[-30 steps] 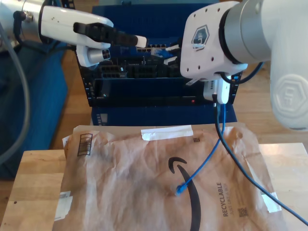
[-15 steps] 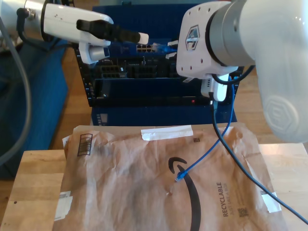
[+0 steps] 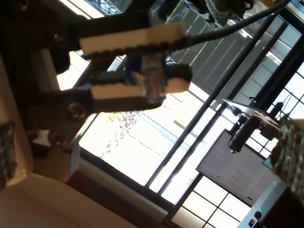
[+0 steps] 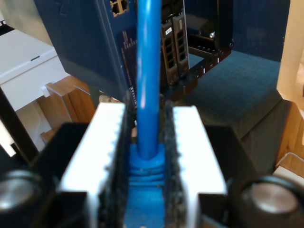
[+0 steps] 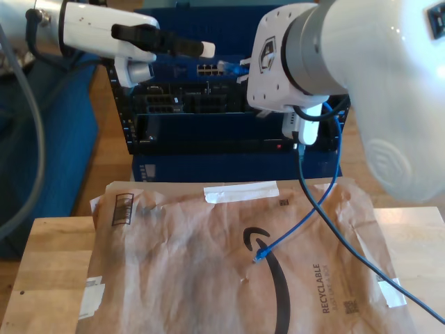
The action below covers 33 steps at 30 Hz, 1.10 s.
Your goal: Grab the cable and plug it in
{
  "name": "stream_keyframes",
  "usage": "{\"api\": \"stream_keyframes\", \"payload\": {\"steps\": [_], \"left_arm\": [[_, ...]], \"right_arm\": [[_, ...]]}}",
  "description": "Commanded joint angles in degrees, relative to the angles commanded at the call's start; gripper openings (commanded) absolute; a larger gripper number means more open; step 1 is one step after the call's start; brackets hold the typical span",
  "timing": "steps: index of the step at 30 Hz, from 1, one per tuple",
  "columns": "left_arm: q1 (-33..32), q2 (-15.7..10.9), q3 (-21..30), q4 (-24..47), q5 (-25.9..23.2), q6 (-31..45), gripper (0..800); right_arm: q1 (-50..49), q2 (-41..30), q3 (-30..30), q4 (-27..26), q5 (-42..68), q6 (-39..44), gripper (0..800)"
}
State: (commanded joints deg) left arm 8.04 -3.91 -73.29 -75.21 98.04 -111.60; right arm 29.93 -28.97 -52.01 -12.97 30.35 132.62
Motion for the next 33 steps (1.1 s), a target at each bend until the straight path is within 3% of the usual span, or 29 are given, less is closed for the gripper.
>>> {"api": "stream_keyframes", "payload": {"steps": [6, 10, 16, 22, 33], "left_arm": [[0.1, 0.0, 0.2, 0.1, 0.1, 0.3, 725], [0.1, 0.0, 0.1, 0.1, 0.0, 0.9, 584], [0.1, 0.0, 0.1, 0.2, -0.1, 1.8, 517], [0.2, 0.0, 0.2, 0.4, -1.0, 1.8, 380], [0.2, 0.0, 0.2, 0.4, -1.4, 1.9, 302]], "right_arm": [[0.2, 2.4, -1.5, -0.1, -1.5, 0.0, 10], [0.2, 2.8, -2.0, -0.2, -1.7, 0.1, 12], [0.2, 2.9, -1.9, -0.3, -1.7, 0.1, 16], [0.2, 2.9, -1.9, -0.3, -1.7, 0.1, 18], [0.2, 2.9, -1.9, -0.3, -1.7, 0.1, 19]]}}
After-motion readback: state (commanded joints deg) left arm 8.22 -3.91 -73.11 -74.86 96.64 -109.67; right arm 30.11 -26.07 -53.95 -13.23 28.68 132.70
